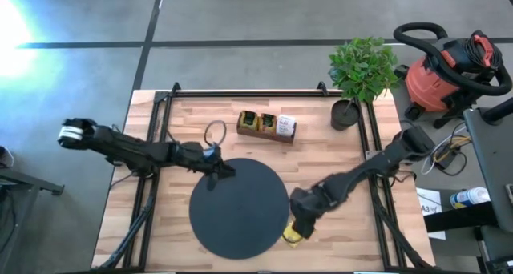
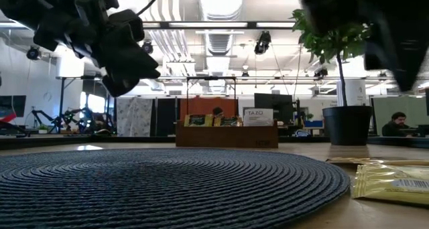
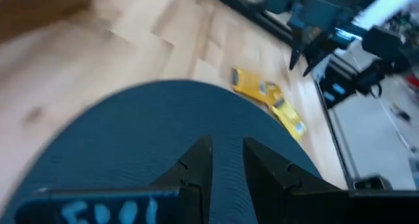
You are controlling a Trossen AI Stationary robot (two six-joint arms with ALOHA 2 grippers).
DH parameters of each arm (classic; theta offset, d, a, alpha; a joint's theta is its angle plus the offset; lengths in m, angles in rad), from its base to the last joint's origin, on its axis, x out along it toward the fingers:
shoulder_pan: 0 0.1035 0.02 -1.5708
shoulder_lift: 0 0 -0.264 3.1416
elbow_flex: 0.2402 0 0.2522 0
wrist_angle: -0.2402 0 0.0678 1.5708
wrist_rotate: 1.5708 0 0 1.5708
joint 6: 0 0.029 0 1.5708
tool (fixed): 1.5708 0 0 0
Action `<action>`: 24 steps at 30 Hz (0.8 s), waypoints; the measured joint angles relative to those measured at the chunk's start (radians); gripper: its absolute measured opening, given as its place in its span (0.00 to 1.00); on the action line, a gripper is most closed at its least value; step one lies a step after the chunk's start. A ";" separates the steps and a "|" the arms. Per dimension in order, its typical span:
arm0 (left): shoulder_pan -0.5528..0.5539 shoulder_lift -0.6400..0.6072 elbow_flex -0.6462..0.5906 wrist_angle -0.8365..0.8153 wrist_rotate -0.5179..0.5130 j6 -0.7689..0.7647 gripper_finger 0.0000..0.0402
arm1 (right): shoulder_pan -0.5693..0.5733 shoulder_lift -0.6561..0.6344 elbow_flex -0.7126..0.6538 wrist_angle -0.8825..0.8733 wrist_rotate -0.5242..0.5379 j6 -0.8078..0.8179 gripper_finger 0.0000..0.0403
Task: Pick & Place Tea
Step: Put the yellow tea bag into the left section of the wooden organizer
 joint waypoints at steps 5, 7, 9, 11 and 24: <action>-0.086 0.129 0.070 0.007 -0.028 0.000 0.20 | 0.106 -0.001 -0.112 0.243 0.007 0.310 0.25; -0.118 0.189 0.109 0.005 -0.038 0.000 0.20 | 0.148 -0.001 -0.159 0.360 0.045 0.437 0.25; -0.144 0.246 0.155 0.006 -0.041 0.003 0.20 | 0.189 -0.001 -0.195 0.458 0.127 0.568 0.24; -0.166 0.305 0.206 0.005 -0.042 0.004 0.20 | 0.227 -0.001 -0.218 0.517 0.214 0.675 0.24; -0.261 0.633 0.562 -0.125 -0.026 0.114 0.20 | 0.318 0.061 -0.250 0.497 0.411 0.868 0.31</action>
